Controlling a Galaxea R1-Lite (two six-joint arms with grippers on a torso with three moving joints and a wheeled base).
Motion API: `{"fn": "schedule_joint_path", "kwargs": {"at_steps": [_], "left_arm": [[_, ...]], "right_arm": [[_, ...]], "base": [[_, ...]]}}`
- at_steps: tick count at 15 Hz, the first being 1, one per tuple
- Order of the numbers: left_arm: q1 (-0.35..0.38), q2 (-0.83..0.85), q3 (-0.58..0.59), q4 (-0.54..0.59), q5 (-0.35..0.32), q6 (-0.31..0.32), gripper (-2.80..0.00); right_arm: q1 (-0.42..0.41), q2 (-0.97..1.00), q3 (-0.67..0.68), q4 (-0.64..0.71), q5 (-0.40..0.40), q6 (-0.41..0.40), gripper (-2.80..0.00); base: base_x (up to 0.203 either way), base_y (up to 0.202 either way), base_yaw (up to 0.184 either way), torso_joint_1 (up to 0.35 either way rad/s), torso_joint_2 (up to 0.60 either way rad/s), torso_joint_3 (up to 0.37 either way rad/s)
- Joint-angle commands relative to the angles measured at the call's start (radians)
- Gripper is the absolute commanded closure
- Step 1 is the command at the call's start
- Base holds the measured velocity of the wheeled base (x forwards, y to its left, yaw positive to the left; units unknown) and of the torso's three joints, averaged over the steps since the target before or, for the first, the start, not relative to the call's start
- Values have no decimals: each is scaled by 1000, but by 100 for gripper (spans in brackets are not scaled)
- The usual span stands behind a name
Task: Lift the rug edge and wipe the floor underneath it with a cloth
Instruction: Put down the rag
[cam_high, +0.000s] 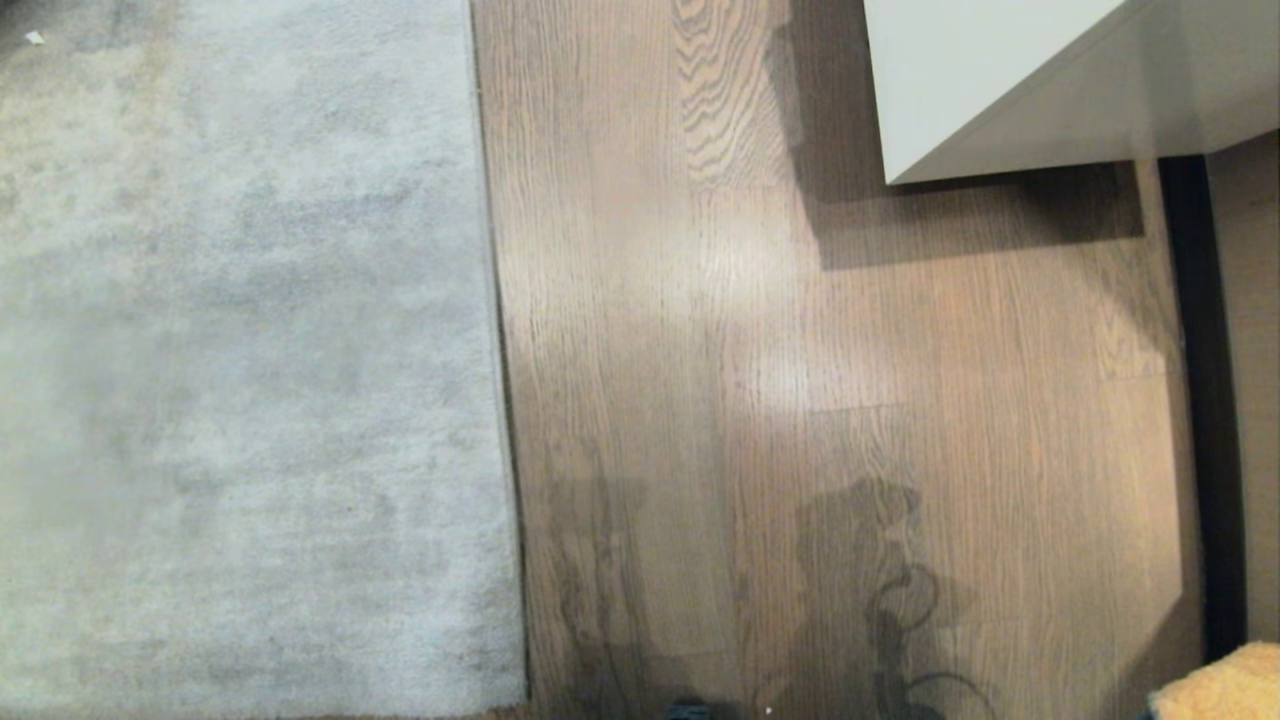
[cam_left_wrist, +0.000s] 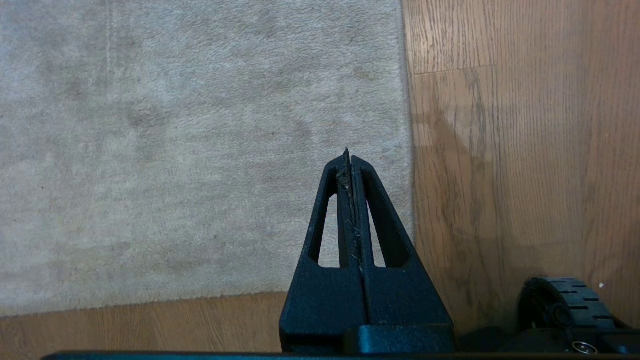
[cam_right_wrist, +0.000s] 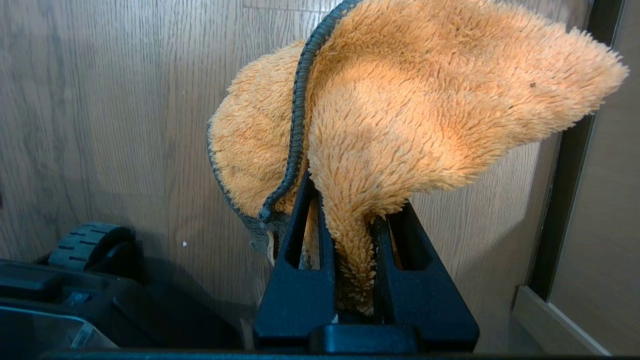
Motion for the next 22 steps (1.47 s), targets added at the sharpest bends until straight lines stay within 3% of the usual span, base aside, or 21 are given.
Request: {"fn": "schedule_joint_path", "kwargs": {"at_steps": [1, 9, 12, 15, 22], "left_arm": [[0, 0, 0, 0, 0, 2, 0], [0, 0, 0, -2, 0, -1, 0], [0, 0, 0, -2, -3, 0, 0], [0, 0, 0, -1, -3, 0, 0], [0, 0, 0, 0, -3, 0, 0]], "right_arm": [[0, 14, -9, 18, 1, -5, 0], [14, 348, -106, -4, 44, -7, 0], [14, 558, -150, -90, 45, -5, 0], [3, 837, -182, -267, 44, 0, 0], [-41, 1427, -190, -829, 45, 46, 0]], "base": [[0, 0, 0, 0, 0, 0], [0, 0, 0, 0, 0, 0], [0, 0, 0, 0, 0, 0], [0, 0, 0, 0, 0, 0], [0, 0, 0, 0, 0, 0]]}}
